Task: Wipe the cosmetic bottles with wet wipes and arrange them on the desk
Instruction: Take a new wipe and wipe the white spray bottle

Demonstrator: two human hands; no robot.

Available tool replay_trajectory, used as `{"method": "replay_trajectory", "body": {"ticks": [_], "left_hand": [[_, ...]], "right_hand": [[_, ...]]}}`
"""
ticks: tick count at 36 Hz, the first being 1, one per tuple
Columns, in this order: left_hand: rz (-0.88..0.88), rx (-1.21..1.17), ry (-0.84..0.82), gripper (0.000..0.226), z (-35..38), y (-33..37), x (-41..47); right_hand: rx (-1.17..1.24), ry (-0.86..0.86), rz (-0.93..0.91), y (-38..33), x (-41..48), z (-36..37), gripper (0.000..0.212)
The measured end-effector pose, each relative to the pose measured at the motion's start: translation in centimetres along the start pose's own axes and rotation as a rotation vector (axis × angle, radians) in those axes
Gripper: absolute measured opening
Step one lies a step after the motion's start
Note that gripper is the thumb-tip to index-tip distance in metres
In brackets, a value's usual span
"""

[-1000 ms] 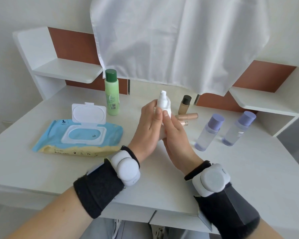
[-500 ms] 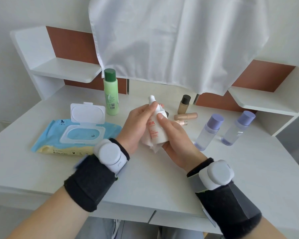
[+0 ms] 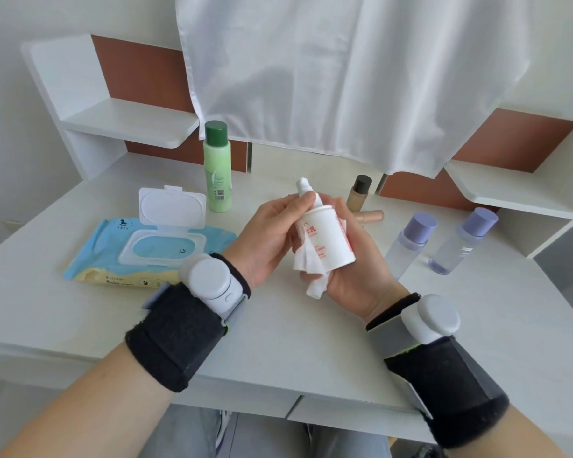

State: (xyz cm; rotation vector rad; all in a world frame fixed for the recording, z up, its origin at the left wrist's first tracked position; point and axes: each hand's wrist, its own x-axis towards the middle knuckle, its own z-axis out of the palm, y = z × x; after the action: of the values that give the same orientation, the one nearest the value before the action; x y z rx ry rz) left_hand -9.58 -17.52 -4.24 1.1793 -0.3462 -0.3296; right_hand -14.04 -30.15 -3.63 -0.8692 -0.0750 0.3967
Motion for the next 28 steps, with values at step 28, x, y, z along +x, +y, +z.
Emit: {"method": "replay_trajectory", "body": {"ticks": [28], "left_hand": [[0.051,0.052,0.245,0.027,-0.2,0.4,-0.1]], "right_hand": [[-0.554,0.17,-0.084,0.7,0.3,0.2,0.041]]}}
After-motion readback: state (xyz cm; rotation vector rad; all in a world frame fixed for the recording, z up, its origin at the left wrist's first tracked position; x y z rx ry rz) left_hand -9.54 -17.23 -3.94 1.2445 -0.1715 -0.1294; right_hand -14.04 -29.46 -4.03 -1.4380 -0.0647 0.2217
